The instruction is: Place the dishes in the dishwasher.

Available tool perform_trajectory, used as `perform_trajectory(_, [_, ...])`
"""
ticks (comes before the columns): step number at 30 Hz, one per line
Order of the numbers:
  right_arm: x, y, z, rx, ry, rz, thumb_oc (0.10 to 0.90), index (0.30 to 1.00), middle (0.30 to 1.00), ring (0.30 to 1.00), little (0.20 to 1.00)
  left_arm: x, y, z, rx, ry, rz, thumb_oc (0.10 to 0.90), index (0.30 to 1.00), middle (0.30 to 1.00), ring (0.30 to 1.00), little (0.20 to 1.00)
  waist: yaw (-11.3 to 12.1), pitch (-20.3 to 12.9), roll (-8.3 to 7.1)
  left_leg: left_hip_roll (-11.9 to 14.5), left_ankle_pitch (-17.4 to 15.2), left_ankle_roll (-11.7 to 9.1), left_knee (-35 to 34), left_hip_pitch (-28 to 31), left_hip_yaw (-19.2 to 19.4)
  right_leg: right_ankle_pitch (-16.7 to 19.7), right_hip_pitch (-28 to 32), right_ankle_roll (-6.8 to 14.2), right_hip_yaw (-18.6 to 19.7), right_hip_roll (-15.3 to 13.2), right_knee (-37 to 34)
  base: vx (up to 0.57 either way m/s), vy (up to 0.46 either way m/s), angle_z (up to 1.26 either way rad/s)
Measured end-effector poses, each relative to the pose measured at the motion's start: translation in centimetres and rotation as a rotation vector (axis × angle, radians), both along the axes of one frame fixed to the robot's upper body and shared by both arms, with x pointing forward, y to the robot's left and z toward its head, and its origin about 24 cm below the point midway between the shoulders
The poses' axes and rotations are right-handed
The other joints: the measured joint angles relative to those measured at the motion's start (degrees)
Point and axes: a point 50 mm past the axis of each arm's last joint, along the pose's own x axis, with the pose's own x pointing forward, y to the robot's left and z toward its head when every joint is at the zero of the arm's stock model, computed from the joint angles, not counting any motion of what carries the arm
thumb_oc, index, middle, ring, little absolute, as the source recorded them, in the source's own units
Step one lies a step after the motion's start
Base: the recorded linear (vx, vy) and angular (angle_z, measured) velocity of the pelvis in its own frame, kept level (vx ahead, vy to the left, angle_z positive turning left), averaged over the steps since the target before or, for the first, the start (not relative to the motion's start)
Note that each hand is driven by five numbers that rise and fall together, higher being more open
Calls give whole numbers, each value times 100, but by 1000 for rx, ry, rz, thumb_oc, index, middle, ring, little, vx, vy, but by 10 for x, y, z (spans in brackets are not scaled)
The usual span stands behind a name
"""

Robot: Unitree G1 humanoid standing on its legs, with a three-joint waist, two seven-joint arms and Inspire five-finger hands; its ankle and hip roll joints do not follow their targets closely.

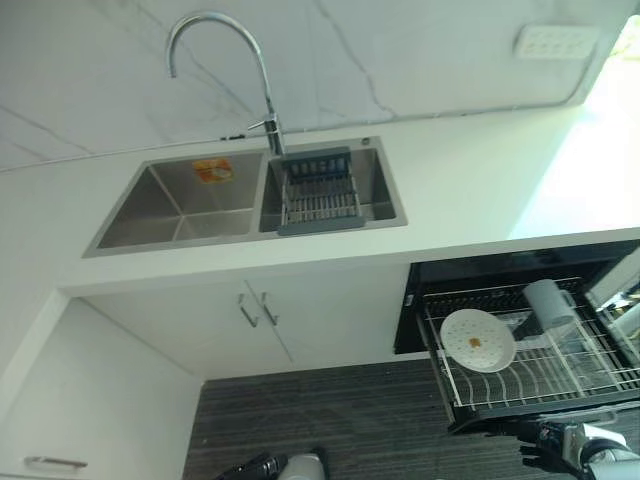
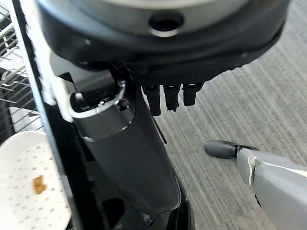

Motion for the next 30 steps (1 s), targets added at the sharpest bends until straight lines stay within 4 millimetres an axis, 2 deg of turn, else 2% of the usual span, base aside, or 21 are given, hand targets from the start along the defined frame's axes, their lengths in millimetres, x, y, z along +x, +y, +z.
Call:
perform_trajectory(1, [2, -8, 7, -21, -3, -17, 800, 900, 900, 900, 900, 3, -1, 0, 0, -4, -17, 800, 900, 900, 900, 900, 3, 42, 54, -69, -14, 77, 8, -97, -30, 22, -67, 26, -17, -72, 6, -54, 152, 22])
perform_trajectory(4, [25, -32, 44, -109, -49, -34, 800, 900, 900, 900, 900, 8, -7, 0, -4, -1, -73, 800, 900, 900, 900, 900, 15, 252, 321, -305, 13, 241, 97, -391, -33, 214, -205, 137, -99, -299, -67, -26, 170, 23])
perform_trajectory(7, [46, -48, 79, -212, -92, -10, 800, 900, 900, 900, 900, 1, -14, -3, -22, 20, -98, 800, 900, 900, 900, 900, 27, 339, 503, -506, -7, 386, 148, -546, 100, 326, -264, 249, -122, -540, -161, 40, 128, 26])
perform_trajectory(10, [58, -49, 92, -242, -125, 9, 800, 900, 900, 900, 900, -7, -14, -5, -22, 41, -94, 800, 900, 900, 900, 900, 41, 344, 500, -613, -25, 481, 251, -638, 104, 366, -274, 313, -139, -646, -178, 94, 122, 16])
perform_trajectory(12, [74, -53, 115, -289, -152, 51, 800, 900, 900, 900, 900, -13, -16, -6, -28, 55, -90, 800, 900, 900, 900, 900, 60, 413, 437, -740, -98, 528, 351, -665, 47, 417, -143, 383, -252, -750, -250, 93, 81, 20])
perform_trajectory(15, [83, -62, 140, -337, -187, 64, 800, 900, 900, 900, 900, -10, -17, -6, -31, 44, -96, 800, 900, 900, 900, 900, 197, 456, 387, -822, -152, 592, 438, -742, 7, 432, -125, 368, -286, -803, -305, 142, 62, 11])
perform_trajectory(19, [89, -67, 163, -377, -159, 87, 800, 900, 900, 900, 900, -11, -16, -5, -34, 42, -77, 800, 900, 900, 900, 900, 228, 471, 380, -921, -233, 622, 499, -734, -120, 437, 97, 416, -417, -841, -449, 113, 29, 18])
perform_trajectory(24, [108, -62, 190, -452, -183, 152, 800, 900, 900, 900, 900, -11, -16, -5, -43, 40, -60, 800, 900, 900, 900, 900, 237, 523, 372, -947, -184, 674, 482, -757, -130, 471, 88, 464, -442, -852, -495, 57, 11, 2])
perform_trajectory(28, [119, -64, 211, -536, -284, 202, 800, 900, 900, 900, 900, -12, -14, -5, -52, 31, -43, 800, 900, 900, 900, 900, 252, 551, 329, -943, -182, 665, 480, -747, -183, 473, 138, 468, -467, -823, -518, 45, 15, 5])
perform_trajectory(30, [121, -64, 214, -558, -297, 229, 800, 900, 900, 900, 900, -11, -14, -5, -55, 28, -37, 800, 900, 900, 900, 900, 251, 571, 299, -940, -165, 664, 479, -748, -188, 473, 140, 469, -467, -820, -519, 5, -2, 2])
